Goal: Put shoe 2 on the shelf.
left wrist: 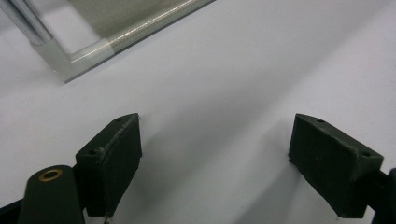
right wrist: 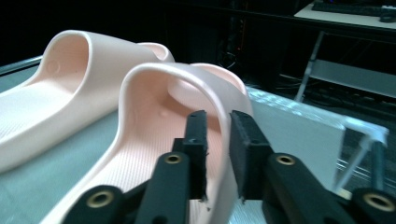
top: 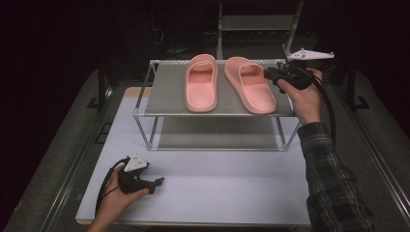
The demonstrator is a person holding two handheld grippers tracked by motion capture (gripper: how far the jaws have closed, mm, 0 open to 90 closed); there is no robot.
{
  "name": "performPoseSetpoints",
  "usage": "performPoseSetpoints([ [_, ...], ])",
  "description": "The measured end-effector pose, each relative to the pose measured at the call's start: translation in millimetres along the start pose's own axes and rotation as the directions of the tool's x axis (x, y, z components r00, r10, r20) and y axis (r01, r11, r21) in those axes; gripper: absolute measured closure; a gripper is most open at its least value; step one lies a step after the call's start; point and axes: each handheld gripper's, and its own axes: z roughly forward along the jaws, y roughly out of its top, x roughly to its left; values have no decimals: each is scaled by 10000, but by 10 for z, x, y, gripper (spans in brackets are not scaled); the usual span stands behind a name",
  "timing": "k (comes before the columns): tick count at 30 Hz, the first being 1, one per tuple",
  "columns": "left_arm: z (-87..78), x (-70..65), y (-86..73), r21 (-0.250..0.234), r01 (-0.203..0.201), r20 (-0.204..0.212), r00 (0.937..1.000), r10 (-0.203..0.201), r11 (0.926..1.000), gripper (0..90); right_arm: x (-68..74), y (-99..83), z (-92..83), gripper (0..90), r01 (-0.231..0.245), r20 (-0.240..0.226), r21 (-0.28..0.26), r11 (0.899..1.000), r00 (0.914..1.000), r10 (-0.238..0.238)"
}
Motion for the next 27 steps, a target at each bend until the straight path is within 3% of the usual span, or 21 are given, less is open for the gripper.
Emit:
performPoseSetpoints([
  [6, 0, 1, 1, 12, -19, -6, 10000, 19, 10000, 159, -73, -107, -142, 871, -61, 147, 287, 9996, 9999, 56],
  [11, 0, 1, 1, 2, -16, -13, 10000, 16, 10000, 159, -119, -240, -136, 888, -193, 320, 882, 9959, 9994, 165],
  [17, 1, 0, 0, -12, -15, -18, 10000, 15, 10000, 159, -59, -306, -59, 899, -12, 134, 1356, 9908, 9999, -6],
  [27, 2, 1, 1, -6, -11, -17, 10000, 11, 10000, 159, 17, -265, 1, 900, -48, -132, 1239, 9923, 9999, 65],
])
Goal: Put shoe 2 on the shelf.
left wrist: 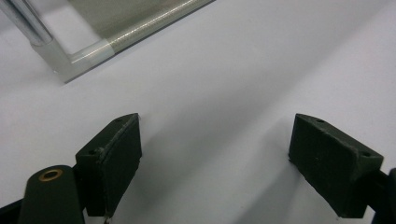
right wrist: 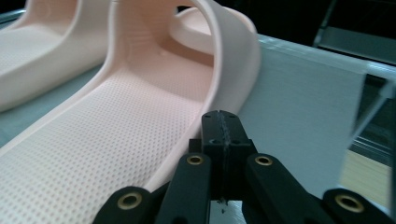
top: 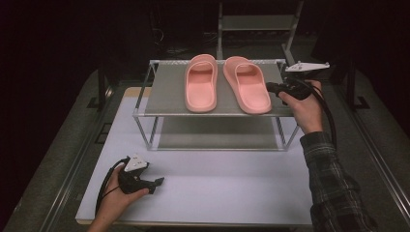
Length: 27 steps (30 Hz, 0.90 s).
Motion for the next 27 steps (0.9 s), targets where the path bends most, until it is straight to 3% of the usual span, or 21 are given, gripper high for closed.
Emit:
performPoseSetpoints([
  [11, 0, 0, 0, -2, -1, -1, 10000, 1, 10000, 159, 191, 109, 163, 900, 173, -327, 11, 9998, 9993, -173],
  [27, 3, 3, 5, 30, 15, 29, 10000, -16, 10000, 157, 291, 114, 220, 884, 161, -706, -96, 9998, 9974, -168],
])
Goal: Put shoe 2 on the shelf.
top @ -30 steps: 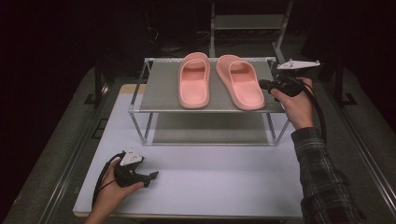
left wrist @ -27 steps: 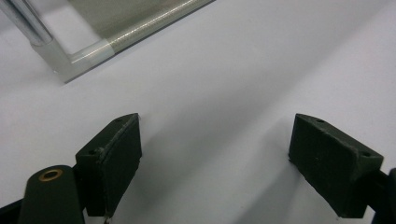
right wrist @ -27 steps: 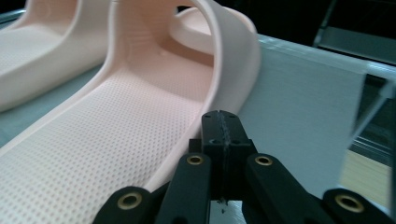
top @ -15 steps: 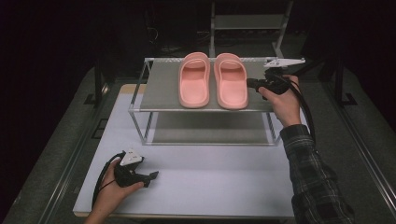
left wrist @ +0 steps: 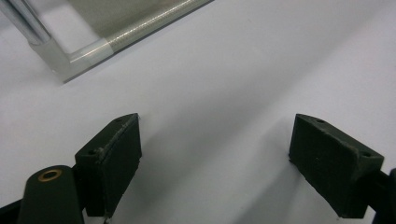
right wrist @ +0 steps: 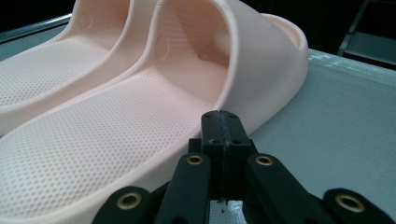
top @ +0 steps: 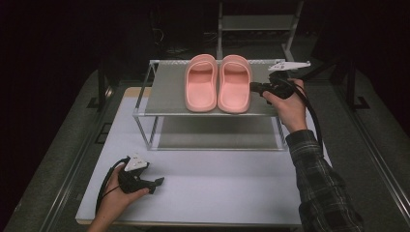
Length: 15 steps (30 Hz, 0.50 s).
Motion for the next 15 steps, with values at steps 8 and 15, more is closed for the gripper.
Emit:
performPoseSetpoints([
  [8, -1, 1, 2, 18, 10, 22, 10000, -10, 10000, 155, -59, -19, -216, 729, -89, 114, -6, 10000, 9999, 89],
  [15, -2, -3, -4, -23, -24, -10, 10000, 24, 10000, 156, -49, -109, -457, 532, -89, 26, -212, 9997, 10000, 90],
])
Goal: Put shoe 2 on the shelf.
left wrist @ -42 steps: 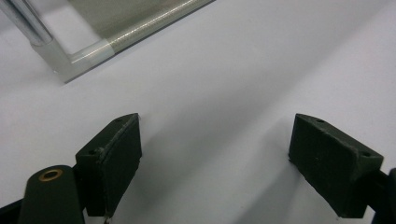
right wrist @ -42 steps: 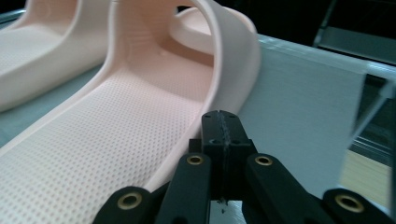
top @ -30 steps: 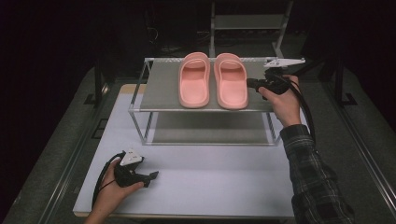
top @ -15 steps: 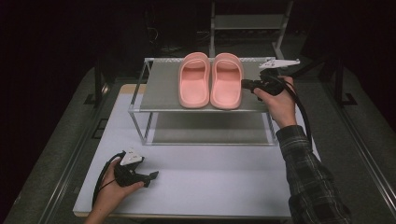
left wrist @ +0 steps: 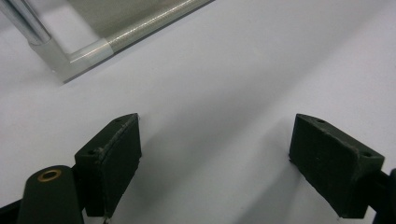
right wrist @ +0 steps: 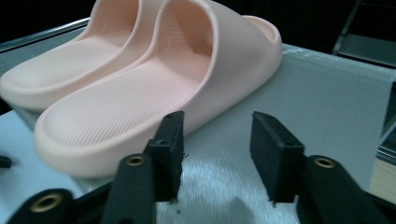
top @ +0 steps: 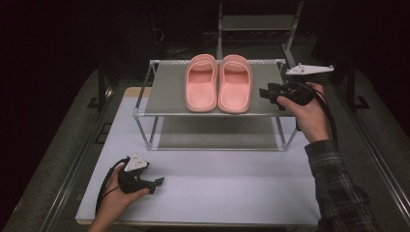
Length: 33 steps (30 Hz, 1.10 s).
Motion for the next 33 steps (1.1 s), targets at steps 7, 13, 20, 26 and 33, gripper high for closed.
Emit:
performPoseSetpoints([
  [7, -1, -1, -2, -7, -9, -12, 10000, 9, 10000, 156, 1, -196, -327, 445, -71, -29, -355, 9993, 10000, 70],
  [13, 0, -2, -1, -17, 13, -9, 10000, -13, 10000, 156, 63, -358, -547, 419, 130, -77, -359, 9993, 9999, -133],
  [20, 0, -1, -2, -6, -4, -4, 10000, 4, 10000, 156, 155, -578, -708, 407, 269, -147, -319, 9991, 9995, -273],
  [26, -1, -2, -3, -5, -21, -20, 10000, 21, 10000, 156, 227, -909, -807, 362, 243, -235, -116, 9996, 9994, -245],
  [33, -1, -2, -3, -8, -24, -20, 10000, 24, 10000, 156, 245, -1330, -831, 286, -59, -131, 112, 9999, 9999, 61],
])
